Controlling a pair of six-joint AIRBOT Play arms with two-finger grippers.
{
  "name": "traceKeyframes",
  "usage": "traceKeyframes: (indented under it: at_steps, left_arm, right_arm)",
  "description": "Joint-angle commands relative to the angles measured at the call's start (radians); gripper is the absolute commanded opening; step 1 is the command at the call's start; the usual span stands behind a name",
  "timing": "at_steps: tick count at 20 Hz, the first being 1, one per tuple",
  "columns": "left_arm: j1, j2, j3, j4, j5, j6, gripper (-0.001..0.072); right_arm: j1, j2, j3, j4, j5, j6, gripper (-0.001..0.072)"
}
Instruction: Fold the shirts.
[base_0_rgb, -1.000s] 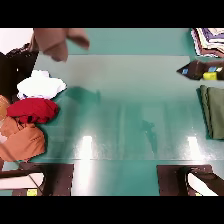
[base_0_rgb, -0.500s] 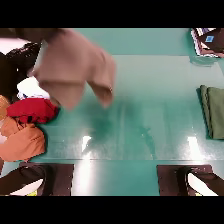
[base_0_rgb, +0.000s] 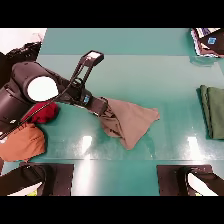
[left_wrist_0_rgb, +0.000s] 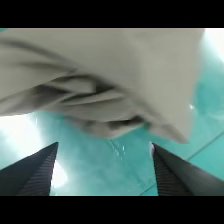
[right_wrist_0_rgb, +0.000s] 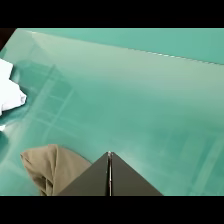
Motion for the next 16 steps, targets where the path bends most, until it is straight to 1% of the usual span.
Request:
traceKeyframes:
  at_steps: [1, 3, 5, 7, 9, 11, 16]
  left_arm:
    - [0.082, 0.005, -0.057, 0.014, 0.006, -0.008, 0.0668]
    - [0.125, 0.004, -0.09, -0.029, 0.035, -0.008, 0.0668]
    - [0.128, 0.004, -0.179, -0.085, 0.113, -0.008, 0.0667]
    - [0.128, 0.004, -0.312, -0.221, 0.227, 0.0, 0.0667]
    - [0.128, 0.004, -0.454, -0.404, 0.377, 0.033, 0.0668]
    - [0.128, -0.008, -0.541, -0.557, 0.483, 0.09, 0.0667]
    - [0.128, -0.135, -0.56, -0.802, 0.563, 0.253, 0.0667]
  right_arm:
    - [0.001, 0.0, 0.002, -0.001, 0.01, 0.0, 0.0017]
    - [0.001, 0.0, 0.002, -0.001, 0.013, 0.0, 0.0017]
    - [0.001, 0.0, 0.002, -0.001, 0.014, 0.0, 0.0017]
    - [0.001, 0.0, 0.002, 0.0, 0.014, 0.0, 0.0018]
    - [0.001, 0.0, 0.002, 0.0, 0.014, 0.0, 0.0017]
    - [0.001, -0.001, 0.002, 0.0, 0.014, 0.0, 0.0017]
    - [0.001, -0.001, 0.002, 0.001, 0.016, 0.0, 0.0017]
